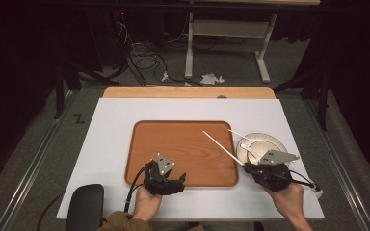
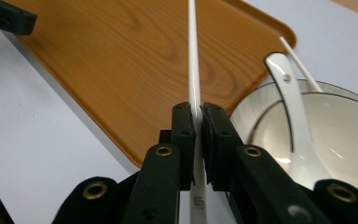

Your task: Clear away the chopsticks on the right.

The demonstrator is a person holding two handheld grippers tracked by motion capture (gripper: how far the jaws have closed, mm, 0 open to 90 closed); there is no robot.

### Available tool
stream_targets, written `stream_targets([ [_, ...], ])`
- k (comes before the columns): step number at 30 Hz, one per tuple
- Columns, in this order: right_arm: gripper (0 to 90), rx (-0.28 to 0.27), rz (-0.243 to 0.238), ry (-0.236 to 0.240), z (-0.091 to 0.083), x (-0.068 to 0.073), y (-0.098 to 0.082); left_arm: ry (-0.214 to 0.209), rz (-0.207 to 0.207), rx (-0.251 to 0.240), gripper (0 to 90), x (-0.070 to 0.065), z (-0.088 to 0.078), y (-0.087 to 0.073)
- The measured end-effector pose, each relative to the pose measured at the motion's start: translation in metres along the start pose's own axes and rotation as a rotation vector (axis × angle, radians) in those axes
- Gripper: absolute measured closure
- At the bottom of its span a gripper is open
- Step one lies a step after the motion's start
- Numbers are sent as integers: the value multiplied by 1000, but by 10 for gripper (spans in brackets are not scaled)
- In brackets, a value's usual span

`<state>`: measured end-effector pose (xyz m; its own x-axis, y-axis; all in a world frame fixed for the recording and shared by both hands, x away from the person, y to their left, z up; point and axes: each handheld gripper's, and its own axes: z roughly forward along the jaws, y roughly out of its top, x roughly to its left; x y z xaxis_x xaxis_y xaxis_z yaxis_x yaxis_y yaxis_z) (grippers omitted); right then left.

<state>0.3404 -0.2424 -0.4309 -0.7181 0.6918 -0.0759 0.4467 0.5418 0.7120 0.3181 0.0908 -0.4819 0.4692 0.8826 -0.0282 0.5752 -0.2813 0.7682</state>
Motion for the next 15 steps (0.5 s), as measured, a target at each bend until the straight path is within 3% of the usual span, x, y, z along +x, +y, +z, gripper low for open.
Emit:
stream_targets([
  [4, 848, 16, -8, 19, 11, 2, 4, 11, -9, 0, 164, 2, -3, -2],
  [5, 848, 37, -29, 23, 19, 5, 8, 20, -18, -3, 164, 3, -5, -4],
  [8, 848, 36, -30, 39, 25, 6, 10, 30, -27, -7, 164, 5, -8, -5],
  [15, 848, 95, -30, 51, 51, 5, 20, 68, -57, -9, 164, 10, -17, -12],
])
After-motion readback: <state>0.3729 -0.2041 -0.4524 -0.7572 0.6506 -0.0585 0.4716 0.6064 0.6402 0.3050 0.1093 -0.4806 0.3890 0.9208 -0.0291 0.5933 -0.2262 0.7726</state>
